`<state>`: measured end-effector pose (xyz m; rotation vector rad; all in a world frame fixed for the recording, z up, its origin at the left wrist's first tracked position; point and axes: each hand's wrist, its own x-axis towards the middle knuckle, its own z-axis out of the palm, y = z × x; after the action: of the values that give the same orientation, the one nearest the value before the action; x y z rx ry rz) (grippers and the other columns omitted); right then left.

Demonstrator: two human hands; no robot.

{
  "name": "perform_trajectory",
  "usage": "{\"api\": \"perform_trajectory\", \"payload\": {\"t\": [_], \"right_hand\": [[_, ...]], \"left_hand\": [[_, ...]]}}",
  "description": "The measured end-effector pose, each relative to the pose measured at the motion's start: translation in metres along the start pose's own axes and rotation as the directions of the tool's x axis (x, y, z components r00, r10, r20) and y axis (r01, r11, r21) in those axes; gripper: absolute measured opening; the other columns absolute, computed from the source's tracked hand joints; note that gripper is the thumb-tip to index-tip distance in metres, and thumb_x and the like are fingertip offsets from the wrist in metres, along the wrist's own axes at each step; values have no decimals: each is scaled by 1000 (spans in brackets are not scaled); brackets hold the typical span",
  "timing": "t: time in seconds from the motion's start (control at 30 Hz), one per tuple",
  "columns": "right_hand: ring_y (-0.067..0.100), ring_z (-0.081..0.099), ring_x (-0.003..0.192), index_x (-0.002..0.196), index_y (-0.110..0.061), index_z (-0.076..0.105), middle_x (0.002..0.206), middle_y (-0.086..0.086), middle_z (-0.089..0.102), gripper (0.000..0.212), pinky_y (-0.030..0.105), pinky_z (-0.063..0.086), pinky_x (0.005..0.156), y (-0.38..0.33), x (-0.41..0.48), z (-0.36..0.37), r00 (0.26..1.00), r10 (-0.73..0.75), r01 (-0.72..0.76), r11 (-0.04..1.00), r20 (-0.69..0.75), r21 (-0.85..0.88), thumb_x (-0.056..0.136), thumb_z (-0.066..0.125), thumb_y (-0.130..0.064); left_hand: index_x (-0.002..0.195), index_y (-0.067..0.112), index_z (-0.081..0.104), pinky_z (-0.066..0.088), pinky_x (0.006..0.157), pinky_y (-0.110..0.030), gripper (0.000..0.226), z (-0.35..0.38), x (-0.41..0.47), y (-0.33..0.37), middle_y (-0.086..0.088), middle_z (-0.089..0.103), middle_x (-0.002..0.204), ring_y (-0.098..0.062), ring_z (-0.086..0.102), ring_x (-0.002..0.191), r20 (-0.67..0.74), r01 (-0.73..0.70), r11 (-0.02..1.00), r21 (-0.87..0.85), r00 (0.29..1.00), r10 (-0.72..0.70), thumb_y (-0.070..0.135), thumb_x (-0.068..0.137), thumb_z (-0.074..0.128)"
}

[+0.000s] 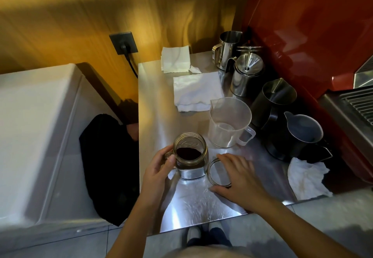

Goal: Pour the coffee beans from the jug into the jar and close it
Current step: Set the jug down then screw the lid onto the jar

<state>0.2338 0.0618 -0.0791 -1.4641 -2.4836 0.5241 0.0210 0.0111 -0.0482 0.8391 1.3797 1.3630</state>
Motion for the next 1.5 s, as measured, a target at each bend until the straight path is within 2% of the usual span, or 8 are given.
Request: {"api": "perform_trajectory", "payload": {"t": [0.27,0.4,0.67,0.8,0.97,1.1,1.33,1.5], "right_hand": [[18,46,98,133,-40,37,97,-5,40,61,23,38,78,-7,10,-23,998,-25,14,986,62,165,77,54,-56],[17,50,105,121,-44,45,115,-2,51,56,27,45,85,-13,10,-52,998,65,-64,957,6,282,71,54,-67],[5,51,86,92,-41,36,96,-5,46,57,18,46,69,-37,10,-104,976,106,26,814,-192,580,52,69,-64],[10,49,95,81,-30,36,103,-2,43,51,24,45,74,-47,18,-100,943,97,105,822,-319,559,57,75,-52],[-4,42,105,75,-36,33,110,-16,41,49,7,40,78,-63,29,-84,958,-12,164,840,-285,517,57,78,-44],[12,43,103,80,-31,36,107,-10,42,53,27,46,80,-75,39,-74,968,-68,179,861,-241,476,56,82,-42],[-9,29,92,92,-26,36,110,-2,48,61,33,35,83,-80,53,-71,980,-122,178,893,-160,413,56,84,-41],[-21,21,101,109,-26,36,115,-5,43,71,37,29,94,-78,55,-76,968,-242,247,894,-60,373,58,83,-43]], "left_hand": [[112,13,60,49,66,-1,25,-2,2,-3,26,75,86,13,66,85,11,-11,998,66,1000,10,0,99,43],[110,10,61,49,64,-2,25,-5,2,-2,21,76,83,11,67,80,25,-2,999,48,1000,1,-2,100,41],[108,15,66,52,69,-8,21,-7,3,0,13,78,92,2,70,89,32,-8,1000,23,999,8,10,96,49],[111,18,69,56,80,-20,28,-10,6,-4,0,76,108,-16,68,106,15,15,1000,3,1000,-15,29,88,59],[118,23,68,45,105,-54,42,-12,4,-7,-11,70,120,-30,62,117,31,60,998,4,998,-60,50,85,65],[117,24,67,40,108,-63,57,-11,1,-10,-12,70,120,-32,61,118,28,81,997,-11,996,-80,64,77,71],[118,28,65,42,108,-60,55,-12,0,-12,-8,68,122,-28,60,119,26,65,998,-11,998,-64,57,73,75],[134,38,45,47,96,-17,81,-17,-3,-4,3,50,141,0,50,125,80,-61,961,271,996,41,60,62,77]]}}
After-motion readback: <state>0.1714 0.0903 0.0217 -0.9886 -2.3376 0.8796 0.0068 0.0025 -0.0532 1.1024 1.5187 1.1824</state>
